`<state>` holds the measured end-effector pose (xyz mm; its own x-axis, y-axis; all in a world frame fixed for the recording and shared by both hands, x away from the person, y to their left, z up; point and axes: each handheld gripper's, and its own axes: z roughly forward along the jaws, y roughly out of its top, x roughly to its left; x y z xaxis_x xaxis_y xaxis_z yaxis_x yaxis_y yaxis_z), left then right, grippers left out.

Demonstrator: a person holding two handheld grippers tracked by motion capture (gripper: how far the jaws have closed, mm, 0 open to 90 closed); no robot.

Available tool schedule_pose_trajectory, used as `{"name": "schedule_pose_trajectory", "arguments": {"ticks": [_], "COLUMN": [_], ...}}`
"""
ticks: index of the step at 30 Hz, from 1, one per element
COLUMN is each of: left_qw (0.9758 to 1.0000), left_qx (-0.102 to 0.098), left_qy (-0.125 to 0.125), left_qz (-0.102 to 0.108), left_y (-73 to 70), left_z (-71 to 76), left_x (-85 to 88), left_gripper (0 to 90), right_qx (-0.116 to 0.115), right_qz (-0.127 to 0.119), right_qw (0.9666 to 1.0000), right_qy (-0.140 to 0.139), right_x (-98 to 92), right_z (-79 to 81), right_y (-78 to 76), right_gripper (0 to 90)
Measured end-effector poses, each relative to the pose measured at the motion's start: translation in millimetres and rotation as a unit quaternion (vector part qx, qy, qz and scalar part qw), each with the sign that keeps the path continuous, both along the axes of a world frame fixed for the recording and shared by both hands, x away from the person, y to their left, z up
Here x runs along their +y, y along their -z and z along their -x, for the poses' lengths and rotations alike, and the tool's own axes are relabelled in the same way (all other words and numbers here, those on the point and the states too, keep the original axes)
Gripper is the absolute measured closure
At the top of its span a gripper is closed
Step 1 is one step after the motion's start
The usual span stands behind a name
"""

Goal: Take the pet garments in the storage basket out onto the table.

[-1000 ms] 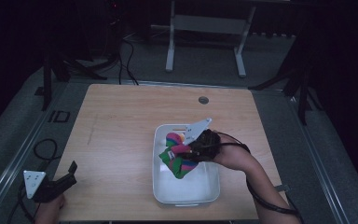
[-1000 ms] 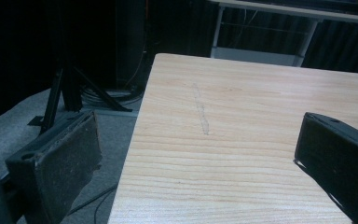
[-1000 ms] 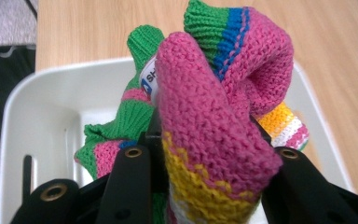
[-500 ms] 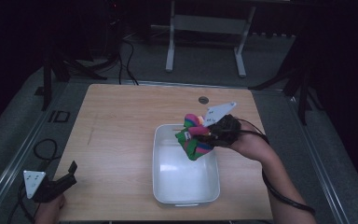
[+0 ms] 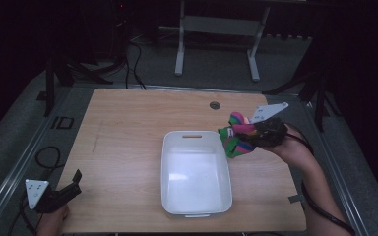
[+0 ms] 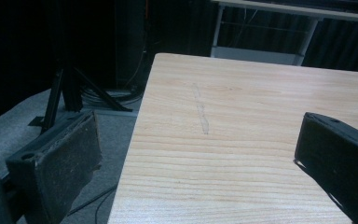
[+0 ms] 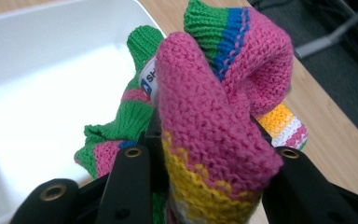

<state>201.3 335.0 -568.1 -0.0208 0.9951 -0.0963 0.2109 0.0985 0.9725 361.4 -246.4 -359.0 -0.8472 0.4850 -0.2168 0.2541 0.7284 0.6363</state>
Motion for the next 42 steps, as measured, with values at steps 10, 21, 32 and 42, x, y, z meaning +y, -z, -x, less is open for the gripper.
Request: {"name": "schedule_pose_trajectory", "arguments": {"ticks": [10,21,32,42], "left_qw": [1.0000,1.0000,1.0000,1.0000], "left_qx": [-0.001,-0.003,-0.003,-0.002], "left_qy": [0.002,0.004,0.005,0.006], "left_qz": [-0.006,-0.005,-0.004,-0.004], "left_y": [0.0,0.0,0.1,0.1], "left_z": [0.3,0.5,0.5,0.4], "left_x": [-1.0,-0.8,-0.9,-0.7], "left_gripper": [0.9,1.0,0.9,0.9], "right_qx": [0.010,0.039,0.066,0.093], "right_qz": [-0.002,-0.030,-0.034,-0.014], "right_qw": [0.9974,0.9916,0.9807,0.9769], "right_qy": [0.071,0.120,0.181,0.192], "right_x": [-48.3,-61.0,-59.1,-46.3], "right_z": [-6.9,-20.2,-30.7,-37.2], "right_y": [23.8,77.3,134.9,174.8], "right_gripper": [63.8,63.4,62.8,60.3]}}
